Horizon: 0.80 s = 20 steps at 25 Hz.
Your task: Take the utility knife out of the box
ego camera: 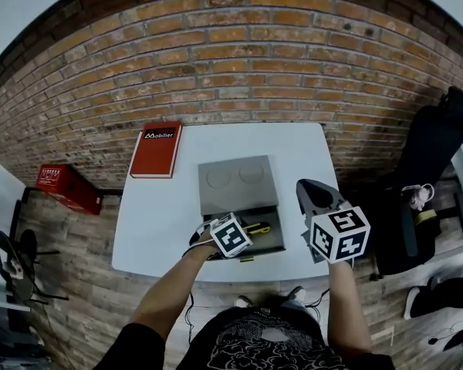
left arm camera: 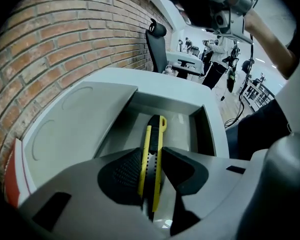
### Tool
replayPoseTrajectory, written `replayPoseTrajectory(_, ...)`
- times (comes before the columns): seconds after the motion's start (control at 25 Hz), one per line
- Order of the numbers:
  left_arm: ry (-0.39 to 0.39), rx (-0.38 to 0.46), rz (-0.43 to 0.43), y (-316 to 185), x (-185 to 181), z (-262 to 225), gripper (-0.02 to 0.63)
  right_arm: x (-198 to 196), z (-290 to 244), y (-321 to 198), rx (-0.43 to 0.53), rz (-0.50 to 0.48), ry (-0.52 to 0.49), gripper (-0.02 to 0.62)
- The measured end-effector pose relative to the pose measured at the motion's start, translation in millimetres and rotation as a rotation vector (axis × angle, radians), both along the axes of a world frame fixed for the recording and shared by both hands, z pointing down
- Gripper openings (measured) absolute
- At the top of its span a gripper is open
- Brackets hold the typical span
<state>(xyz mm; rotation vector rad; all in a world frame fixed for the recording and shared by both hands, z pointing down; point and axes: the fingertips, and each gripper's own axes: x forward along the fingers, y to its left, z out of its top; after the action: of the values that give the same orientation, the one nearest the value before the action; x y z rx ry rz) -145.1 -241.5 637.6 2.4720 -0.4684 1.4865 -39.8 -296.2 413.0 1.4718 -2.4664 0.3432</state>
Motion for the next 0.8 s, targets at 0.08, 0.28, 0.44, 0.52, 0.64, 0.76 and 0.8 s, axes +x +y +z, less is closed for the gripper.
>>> replayPoseTrajectory(0.08,-0.003,-0.014,-0.012,-0.6,0.8,1.0,0.133,-0.8,-0.4,-0.8,0.001,-0.006,0.004,0.020)
replayPoseTrajectory(0.28,-0.013,-0.013,-0.051,-3.2,-2.5,0.0,0.129,-2.4,-0.4,-0.9,0.004,-0.013,0.000,0.020)
replayPoseTrajectory(0.44,0.005,0.009,-0.079,-6.4,-6.9,-8.1,0.129,-3.7,1.2,-1.3,-0.001,-0.018,-0.004,0.020)
replayPoseTrajectory(0.52,0.023,0.025,-0.094,-9.5,-7.2,-15.4,0.129,-4.5,2.1,-1.6,-0.004,-0.021,-0.005,0.020)
replayPoseTrajectory(0.64,0.047,0.041,-0.112,-10.4,-7.5,-25.9,0.129,-7.1,1.9,-1.9,-0.002,-0.029,-0.006,0.020)
replayPoseTrajectory(0.76,0.088,0.046,-0.136,-9.5,-5.5,-38.8,0.129,-9.8,0.1,-3.4,0.002,-0.035,-0.008,0.020)
replayPoseTrajectory(0.8,0.102,0.057,-0.145,-11.2,-4.9,-44.2,0.129,-11.0,-0.5,-3.9,0.003,-0.037,-0.009,0.020)
